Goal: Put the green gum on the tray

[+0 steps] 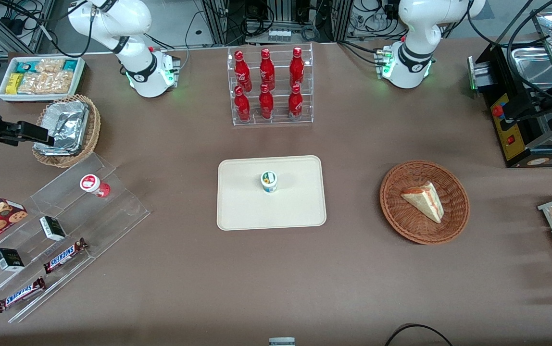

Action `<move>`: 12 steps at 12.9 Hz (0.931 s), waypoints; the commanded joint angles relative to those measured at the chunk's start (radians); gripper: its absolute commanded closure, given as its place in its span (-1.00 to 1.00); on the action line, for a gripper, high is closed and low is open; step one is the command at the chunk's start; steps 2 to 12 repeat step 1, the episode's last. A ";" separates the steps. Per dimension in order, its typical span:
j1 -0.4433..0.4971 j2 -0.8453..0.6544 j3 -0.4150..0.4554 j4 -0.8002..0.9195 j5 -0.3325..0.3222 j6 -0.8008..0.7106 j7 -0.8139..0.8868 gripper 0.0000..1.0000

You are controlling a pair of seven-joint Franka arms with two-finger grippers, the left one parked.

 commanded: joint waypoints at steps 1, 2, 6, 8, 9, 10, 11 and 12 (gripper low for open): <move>0.005 0.019 0.009 0.043 -0.007 -0.016 0.003 -1.00; 0.005 0.019 0.009 0.043 -0.007 -0.016 0.003 -1.00; 0.005 0.019 0.009 0.043 -0.007 -0.016 0.003 -1.00; 0.005 0.019 0.009 0.043 -0.007 -0.016 0.003 -1.00; 0.005 0.019 0.009 0.043 -0.007 -0.016 0.003 -1.00; 0.005 0.019 0.009 0.043 -0.007 -0.016 0.003 -1.00; 0.005 0.019 0.009 0.043 -0.007 -0.016 0.003 -1.00; 0.005 0.019 0.009 0.043 -0.007 -0.016 0.003 -1.00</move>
